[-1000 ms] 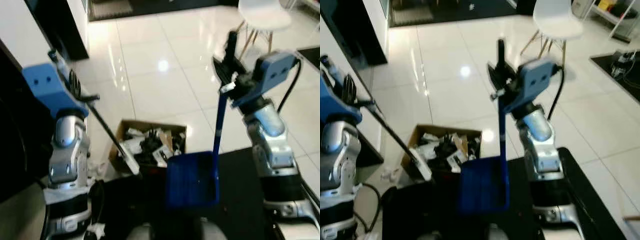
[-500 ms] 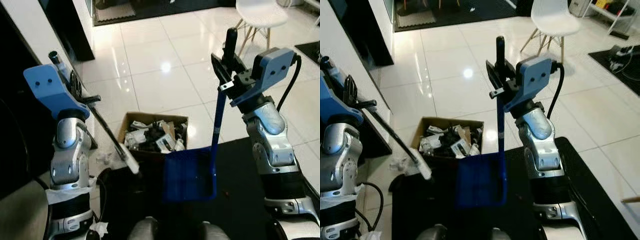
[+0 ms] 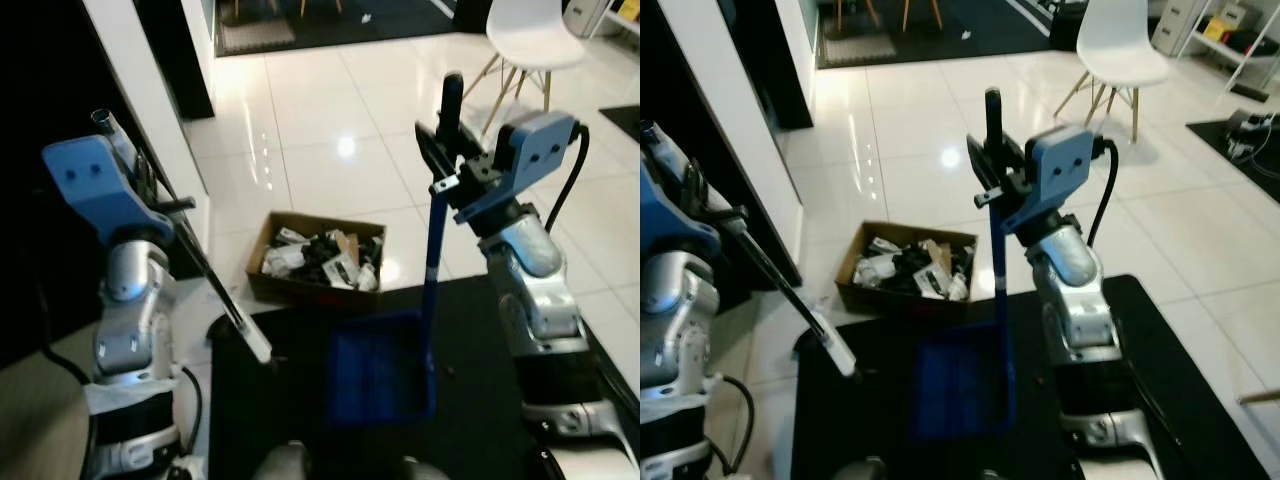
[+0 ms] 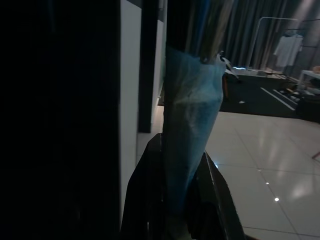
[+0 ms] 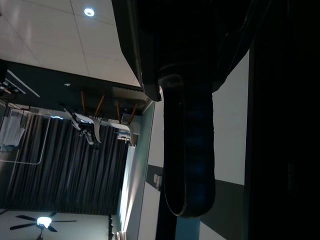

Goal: Sweep floor

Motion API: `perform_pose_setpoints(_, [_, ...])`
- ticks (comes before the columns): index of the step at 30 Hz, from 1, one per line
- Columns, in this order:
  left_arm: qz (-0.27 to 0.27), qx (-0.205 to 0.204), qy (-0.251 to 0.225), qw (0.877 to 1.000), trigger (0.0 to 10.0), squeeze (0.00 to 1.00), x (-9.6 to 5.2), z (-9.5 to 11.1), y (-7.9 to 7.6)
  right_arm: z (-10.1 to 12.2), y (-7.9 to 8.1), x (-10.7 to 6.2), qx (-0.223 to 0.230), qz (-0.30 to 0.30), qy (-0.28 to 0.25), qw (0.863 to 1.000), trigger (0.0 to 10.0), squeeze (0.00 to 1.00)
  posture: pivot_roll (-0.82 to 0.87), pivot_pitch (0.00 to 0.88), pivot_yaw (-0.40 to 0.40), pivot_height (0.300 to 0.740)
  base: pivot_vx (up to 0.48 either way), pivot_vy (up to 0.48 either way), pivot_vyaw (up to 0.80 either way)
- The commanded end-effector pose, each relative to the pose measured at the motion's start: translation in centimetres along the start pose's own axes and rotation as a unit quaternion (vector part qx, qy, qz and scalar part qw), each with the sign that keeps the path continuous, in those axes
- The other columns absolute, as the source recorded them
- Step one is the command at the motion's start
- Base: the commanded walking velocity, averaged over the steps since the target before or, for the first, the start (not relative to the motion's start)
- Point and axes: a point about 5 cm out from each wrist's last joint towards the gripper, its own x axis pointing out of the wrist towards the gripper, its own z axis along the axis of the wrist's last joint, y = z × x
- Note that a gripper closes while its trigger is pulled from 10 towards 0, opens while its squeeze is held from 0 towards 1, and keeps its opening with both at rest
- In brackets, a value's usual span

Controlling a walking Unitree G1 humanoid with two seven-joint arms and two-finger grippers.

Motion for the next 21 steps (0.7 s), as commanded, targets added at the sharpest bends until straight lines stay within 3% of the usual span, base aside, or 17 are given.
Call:
perform_pose_setpoints(1, [-0.009,0.007,-0.027,1.0,10.0,0.0,0.15,1.05,-0.26,0.8,-0.11,0.2,-0.007,0.0,-0.017,1.0,10.0,0.0,0.05,0.018,0.032,0.74,0.0,0.0,0.0])
perform_pose_setpoints(21, [-0.01,0.013,-0.022,1.0,10.0,0.0,0.13,0.88,-0.29,0.56,0.12,0.22,-0.016,0.008,-0.007,1.0,10.0,0.0,0.05,0.02,0.033,0.74,0.0,0.0,0.0])
